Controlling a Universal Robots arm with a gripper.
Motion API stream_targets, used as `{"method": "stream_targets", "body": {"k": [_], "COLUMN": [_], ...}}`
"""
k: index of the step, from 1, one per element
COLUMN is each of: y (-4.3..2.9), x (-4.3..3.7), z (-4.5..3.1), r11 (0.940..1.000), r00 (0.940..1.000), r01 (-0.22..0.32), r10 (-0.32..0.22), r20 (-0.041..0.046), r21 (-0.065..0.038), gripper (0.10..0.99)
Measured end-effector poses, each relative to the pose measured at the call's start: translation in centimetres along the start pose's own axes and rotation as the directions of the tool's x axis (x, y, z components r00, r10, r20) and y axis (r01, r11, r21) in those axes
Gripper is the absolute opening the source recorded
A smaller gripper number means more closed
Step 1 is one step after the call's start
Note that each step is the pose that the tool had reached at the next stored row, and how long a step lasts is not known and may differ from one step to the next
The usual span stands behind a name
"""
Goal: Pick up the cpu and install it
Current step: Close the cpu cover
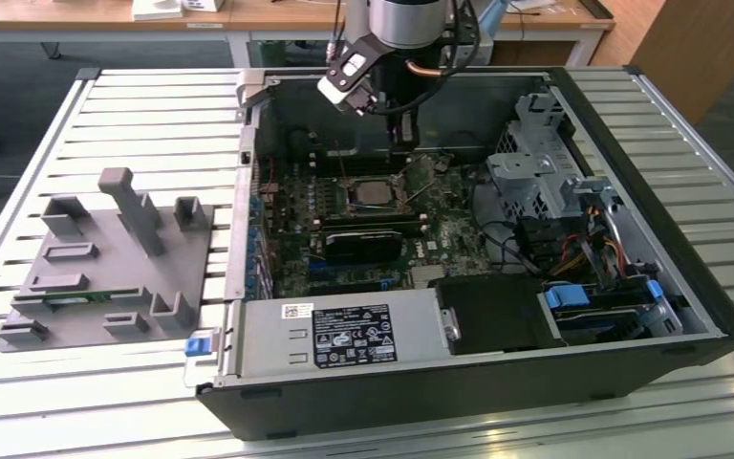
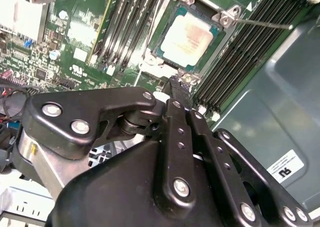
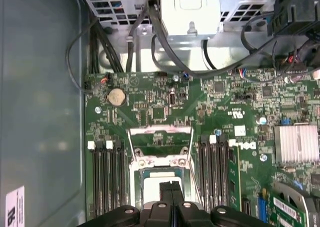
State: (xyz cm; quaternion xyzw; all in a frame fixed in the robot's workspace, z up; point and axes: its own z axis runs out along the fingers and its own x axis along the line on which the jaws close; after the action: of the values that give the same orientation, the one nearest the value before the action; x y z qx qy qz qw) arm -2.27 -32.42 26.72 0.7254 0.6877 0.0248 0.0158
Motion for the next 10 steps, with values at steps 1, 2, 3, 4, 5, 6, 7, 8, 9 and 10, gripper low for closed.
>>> {"method": "stream_targets", "body": {"k": [1, 2, 3, 4, 5, 6, 7, 8, 9, 10], "y": [0.14, 0.27, 0.39, 0.50, 0.58, 0.66, 0.77, 0.89, 1.04, 1.22], "x": [0.01, 0.02, 0.02, 0.03, 0.03, 0.04, 0.04, 0.05, 0.06, 0.07], "z": [0.01, 0.02, 0.03, 0.04, 0.05, 0.06, 0.08, 0.09, 0.11, 0.13], "r11": [1.0000, 1.0000, 1.0000, 1.0000, 1.0000, 1.0000, 1.0000, 1.0000, 1.0000, 1.0000], "r00": [1.0000, 1.0000, 1.0000, 1.0000, 1.0000, 1.0000, 1.0000, 1.0000, 1.0000, 1.0000], "r01": [0.000, 0.000, 0.000, 0.000, 0.000, 0.000, 0.000, 0.000, 0.000, 0.000], "r10": [0.000, 0.000, 0.000, 0.000, 0.000, 0.000, 0.000, 0.000, 0.000, 0.000], "r20": [-0.0001, -0.0002, -0.0002, -0.0002, -0.0002, -0.0002, -0.0002, -0.0002, -0.0002, -0.0001], "r21": [0.000, 0.000, 0.000, 0.000, 0.000, 0.000, 0.000, 0.000, 0.000, 0.001], "gripper": [0.106, 0.106, 0.106, 0.106, 0.106, 0.106, 0.106, 0.106, 0.106, 0.106]}}
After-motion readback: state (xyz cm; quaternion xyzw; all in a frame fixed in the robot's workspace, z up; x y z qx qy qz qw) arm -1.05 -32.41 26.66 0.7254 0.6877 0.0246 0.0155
